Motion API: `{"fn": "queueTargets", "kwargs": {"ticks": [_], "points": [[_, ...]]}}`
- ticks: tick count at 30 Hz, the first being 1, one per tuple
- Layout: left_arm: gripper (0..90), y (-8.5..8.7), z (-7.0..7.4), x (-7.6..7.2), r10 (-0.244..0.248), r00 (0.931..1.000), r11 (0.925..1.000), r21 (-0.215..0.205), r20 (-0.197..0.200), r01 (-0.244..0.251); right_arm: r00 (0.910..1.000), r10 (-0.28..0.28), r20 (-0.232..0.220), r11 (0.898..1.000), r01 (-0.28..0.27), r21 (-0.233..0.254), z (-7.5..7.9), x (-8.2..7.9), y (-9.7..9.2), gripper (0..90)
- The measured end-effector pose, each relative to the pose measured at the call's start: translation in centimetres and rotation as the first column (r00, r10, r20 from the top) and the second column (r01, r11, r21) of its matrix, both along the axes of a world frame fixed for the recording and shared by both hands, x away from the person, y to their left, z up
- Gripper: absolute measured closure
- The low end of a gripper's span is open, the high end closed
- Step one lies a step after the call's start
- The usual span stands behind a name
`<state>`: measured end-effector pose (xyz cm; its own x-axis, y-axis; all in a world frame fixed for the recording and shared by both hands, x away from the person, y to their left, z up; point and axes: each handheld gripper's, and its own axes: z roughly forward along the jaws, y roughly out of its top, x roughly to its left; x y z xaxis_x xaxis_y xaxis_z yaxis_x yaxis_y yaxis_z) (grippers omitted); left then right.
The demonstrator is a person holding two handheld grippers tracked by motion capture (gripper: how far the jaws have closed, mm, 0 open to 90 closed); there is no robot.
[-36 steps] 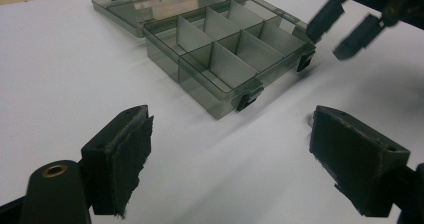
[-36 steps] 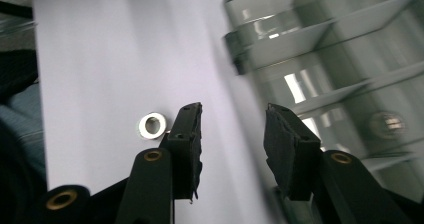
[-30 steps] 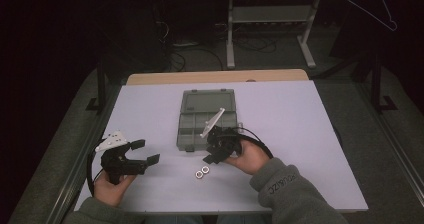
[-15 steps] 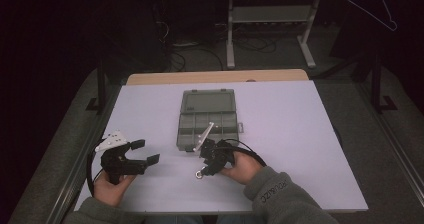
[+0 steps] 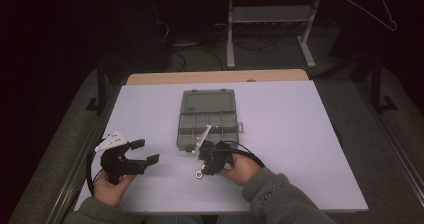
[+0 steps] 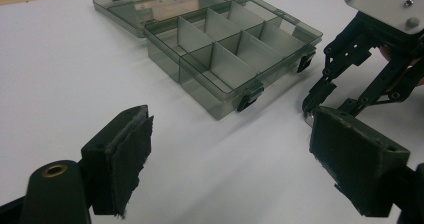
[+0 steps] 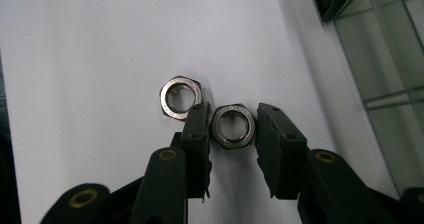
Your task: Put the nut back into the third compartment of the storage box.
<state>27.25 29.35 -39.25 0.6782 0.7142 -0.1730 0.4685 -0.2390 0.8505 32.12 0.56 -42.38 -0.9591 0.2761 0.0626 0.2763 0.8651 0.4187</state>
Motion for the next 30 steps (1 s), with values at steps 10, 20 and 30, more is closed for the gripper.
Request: {"fn": "queueTargets", "kwargs": {"ticks": [10,20,30], "points": [[16.2,0.0,0.0,0.0,-0.001,1.0000,1.0000,0.001,0.001,0.001,0.9995,0.012,0.030,1.000,-0.012,-0.014,0.0,-0.2,0.1,69.2],[16.2,0.0,0.0,0.0,-0.001,1.0000,1.0000,0.000,0.001,0.001,0.9999,0.012,-0.005,1.000,-0.012,0.003,0.5,0.1,-0.3,69.4],[16.2,0.0,0.0,0.0,-0.001,1.0000,1.0000,0.001,0.002,0.001,0.9996,-0.030,-0.004,0.999,0.030,0.044,4.1,2.8,-1.4,69.4]]}}
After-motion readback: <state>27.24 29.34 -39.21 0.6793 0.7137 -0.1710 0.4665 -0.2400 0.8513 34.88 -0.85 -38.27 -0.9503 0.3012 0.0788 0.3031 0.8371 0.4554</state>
